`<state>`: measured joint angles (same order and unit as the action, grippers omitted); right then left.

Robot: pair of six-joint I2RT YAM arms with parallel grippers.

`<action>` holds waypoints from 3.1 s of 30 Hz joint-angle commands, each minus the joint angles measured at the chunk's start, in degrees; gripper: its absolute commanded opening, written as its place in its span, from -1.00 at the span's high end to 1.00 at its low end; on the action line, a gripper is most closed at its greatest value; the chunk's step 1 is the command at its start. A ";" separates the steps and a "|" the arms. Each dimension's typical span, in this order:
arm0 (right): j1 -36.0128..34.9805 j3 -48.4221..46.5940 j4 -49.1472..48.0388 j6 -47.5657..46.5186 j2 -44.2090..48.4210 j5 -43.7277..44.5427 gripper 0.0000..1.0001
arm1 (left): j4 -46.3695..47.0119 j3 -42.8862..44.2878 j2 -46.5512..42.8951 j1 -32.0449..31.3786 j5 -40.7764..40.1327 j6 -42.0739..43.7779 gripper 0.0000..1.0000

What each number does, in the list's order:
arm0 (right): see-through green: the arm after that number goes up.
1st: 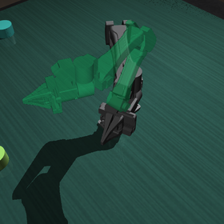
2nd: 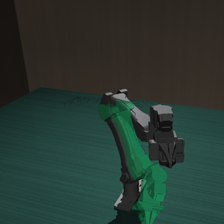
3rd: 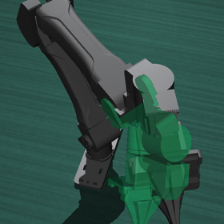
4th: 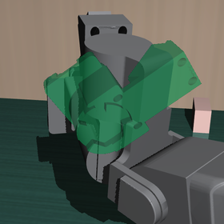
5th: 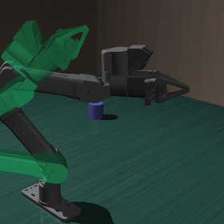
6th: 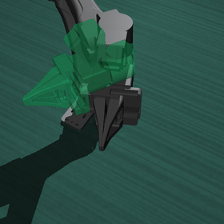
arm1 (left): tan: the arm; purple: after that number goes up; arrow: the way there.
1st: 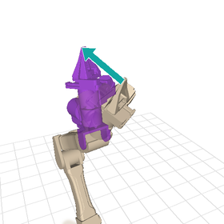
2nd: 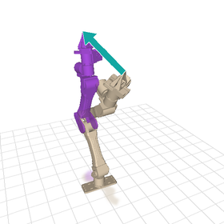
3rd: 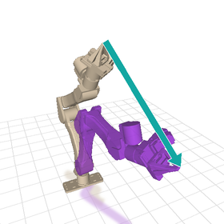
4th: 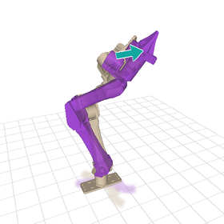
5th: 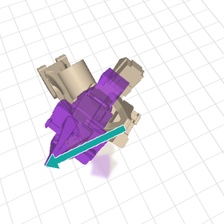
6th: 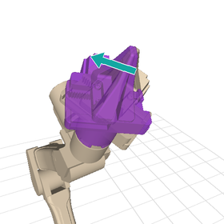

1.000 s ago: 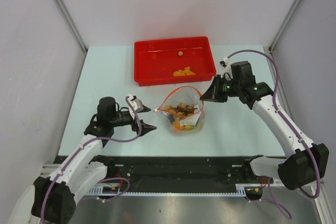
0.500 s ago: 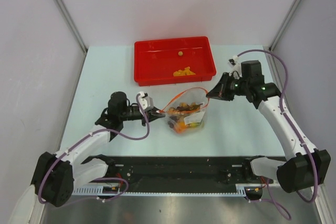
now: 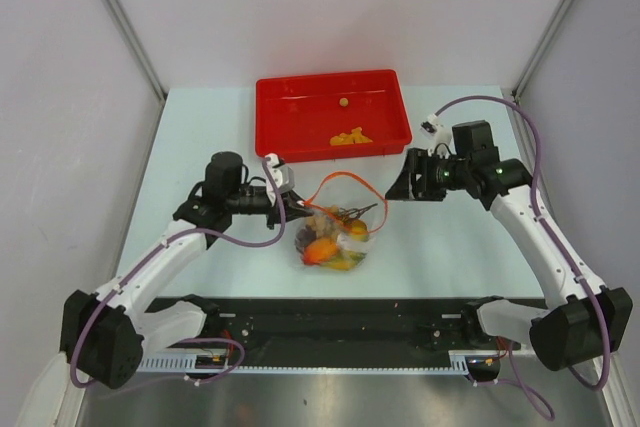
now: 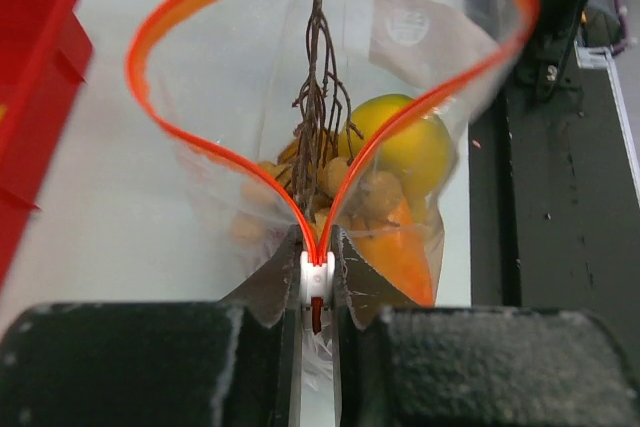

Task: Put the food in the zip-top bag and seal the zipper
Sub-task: Zip the zipper food storage bag at the center of the board.

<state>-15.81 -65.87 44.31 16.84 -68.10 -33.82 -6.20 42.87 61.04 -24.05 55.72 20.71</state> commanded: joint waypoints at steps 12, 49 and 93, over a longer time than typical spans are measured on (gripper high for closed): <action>-23.09 -3.57 -21.20 -49.23 7.99 7.17 -0.99 | -18.85 12.50 -1.88 -2.93 -1.67 12.78 0.99; -36.04 -3.57 -28.93 -55.52 -4.68 13.96 1.00 | -6.56 1.97 -13.83 -2.67 -7.12 0.06 -0.01; -40.35 -3.57 -37.02 -54.02 -5.82 9.56 0.04 | -2.24 2.48 -11.99 -3.81 -6.42 2.93 1.00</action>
<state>-56.14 -67.85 11.29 -36.25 -73.17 -25.67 -9.23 42.76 50.48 -27.42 47.68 21.67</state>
